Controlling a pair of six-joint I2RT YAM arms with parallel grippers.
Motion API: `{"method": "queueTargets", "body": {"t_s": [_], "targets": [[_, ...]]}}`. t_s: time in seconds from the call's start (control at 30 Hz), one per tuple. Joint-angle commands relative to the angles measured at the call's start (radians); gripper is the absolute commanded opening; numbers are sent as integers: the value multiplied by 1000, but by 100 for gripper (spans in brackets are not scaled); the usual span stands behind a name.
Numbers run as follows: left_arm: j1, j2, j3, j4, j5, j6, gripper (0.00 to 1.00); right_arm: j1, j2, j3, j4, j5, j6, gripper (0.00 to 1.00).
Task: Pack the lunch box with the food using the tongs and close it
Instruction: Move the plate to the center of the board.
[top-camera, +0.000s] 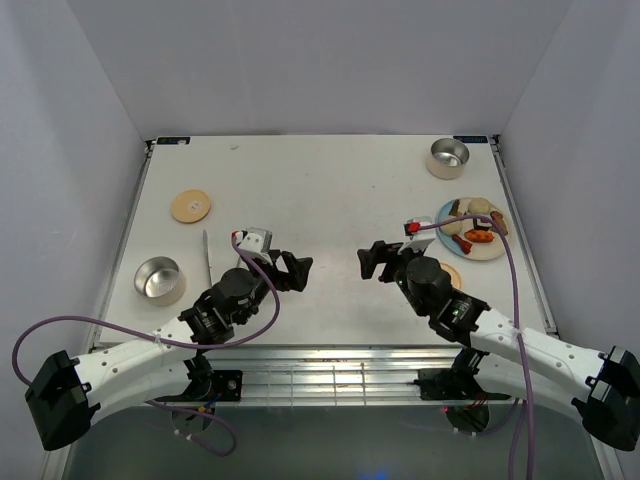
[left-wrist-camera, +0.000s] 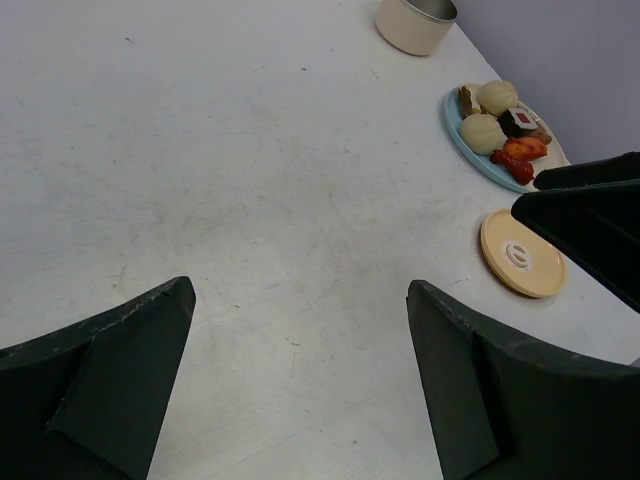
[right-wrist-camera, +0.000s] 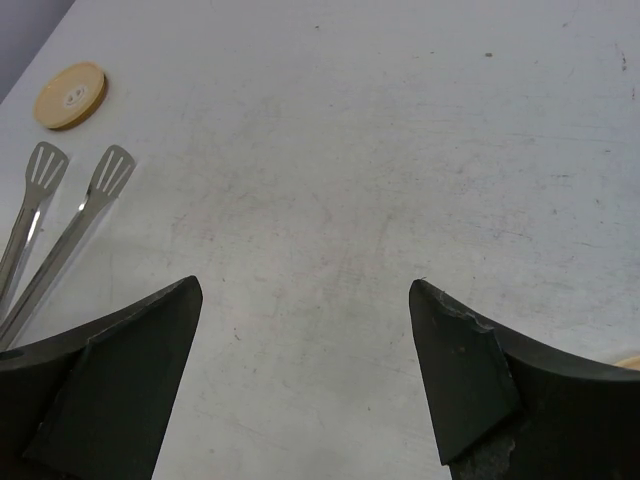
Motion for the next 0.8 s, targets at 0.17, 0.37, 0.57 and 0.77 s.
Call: {"method": "queueTargets", "body": {"t_s": [0.17,0.37,0.57,0.77], "targets": [[-2,-12,-5,17,-4,2,98,5,-12,10,61,-34,-26,90],[-2,-1,-4,17,-7,-6,98,5,-45,-9,56,-13,-80,90],[3,97,94,-41,-82,-3,98,5,-100,-55,113,-37,-112,90],[118,273,306,-208,-4,-66,97,4,-120,-61,113,-49,-110,90]]}}
